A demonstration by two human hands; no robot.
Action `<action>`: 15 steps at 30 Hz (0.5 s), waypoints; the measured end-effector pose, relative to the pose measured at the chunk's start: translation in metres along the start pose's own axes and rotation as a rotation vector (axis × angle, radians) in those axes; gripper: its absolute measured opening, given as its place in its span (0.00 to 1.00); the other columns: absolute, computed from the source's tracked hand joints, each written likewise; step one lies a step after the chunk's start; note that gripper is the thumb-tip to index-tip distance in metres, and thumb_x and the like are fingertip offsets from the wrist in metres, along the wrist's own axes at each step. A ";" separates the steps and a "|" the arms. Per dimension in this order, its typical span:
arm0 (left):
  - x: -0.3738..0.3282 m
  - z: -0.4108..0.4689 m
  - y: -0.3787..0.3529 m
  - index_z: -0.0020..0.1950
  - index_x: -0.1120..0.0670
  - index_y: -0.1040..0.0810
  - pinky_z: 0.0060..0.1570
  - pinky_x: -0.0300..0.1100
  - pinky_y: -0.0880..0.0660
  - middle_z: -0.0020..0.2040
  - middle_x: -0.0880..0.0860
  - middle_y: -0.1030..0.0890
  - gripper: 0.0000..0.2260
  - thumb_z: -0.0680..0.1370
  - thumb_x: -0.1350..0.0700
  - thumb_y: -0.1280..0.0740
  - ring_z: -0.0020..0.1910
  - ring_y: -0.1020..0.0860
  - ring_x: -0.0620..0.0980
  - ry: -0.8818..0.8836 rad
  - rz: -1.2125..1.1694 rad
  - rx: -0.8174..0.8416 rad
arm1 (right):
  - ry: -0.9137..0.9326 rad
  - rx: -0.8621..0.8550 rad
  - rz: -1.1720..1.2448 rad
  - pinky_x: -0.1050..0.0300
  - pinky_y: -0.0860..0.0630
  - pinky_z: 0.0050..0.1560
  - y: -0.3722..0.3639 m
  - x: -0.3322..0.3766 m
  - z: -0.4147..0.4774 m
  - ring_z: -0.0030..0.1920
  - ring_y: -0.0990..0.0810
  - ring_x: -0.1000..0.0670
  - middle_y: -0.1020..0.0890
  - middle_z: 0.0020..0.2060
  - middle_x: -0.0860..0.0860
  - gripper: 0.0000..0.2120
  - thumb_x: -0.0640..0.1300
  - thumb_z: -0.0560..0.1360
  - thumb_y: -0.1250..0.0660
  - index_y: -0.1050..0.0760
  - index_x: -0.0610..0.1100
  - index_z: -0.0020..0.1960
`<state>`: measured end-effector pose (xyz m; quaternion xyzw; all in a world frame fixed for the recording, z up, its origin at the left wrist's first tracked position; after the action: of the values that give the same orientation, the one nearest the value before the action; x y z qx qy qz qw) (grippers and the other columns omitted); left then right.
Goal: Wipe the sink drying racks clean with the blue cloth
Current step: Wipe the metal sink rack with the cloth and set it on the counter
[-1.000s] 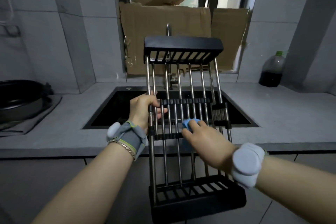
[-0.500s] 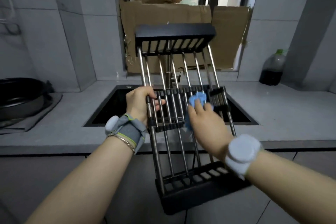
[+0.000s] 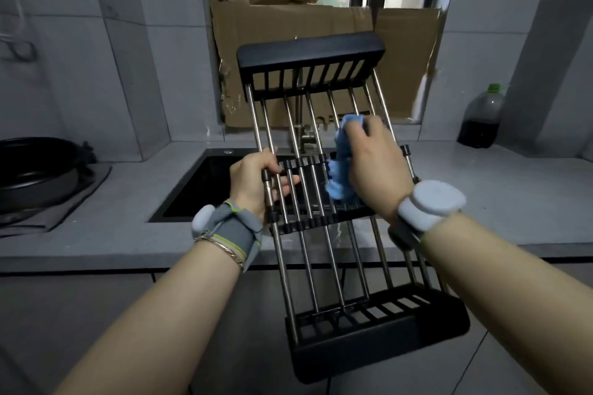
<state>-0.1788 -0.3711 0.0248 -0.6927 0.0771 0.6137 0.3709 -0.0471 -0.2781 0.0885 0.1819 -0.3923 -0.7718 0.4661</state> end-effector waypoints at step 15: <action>0.003 -0.006 0.010 0.44 0.57 0.24 0.25 0.34 0.29 0.31 0.53 0.29 0.12 0.71 0.69 0.45 0.30 0.20 0.54 -0.045 -0.029 -0.065 | 0.151 0.204 -0.071 0.51 0.29 0.59 -0.042 0.010 -0.045 0.62 0.31 0.42 0.33 0.65 0.42 0.24 0.36 0.77 0.42 0.41 0.41 0.72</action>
<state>-0.1787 -0.3811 0.0177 -0.6915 0.0387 0.6257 0.3589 -0.0470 -0.2961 0.0285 0.2996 -0.4258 -0.7280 0.4460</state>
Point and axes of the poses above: each hand's wrist, its own z-axis towards the middle knuckle, its own y-axis out of the back of the hand, x = y × z, the point moved 7 cm from there along z, towards the middle knuckle
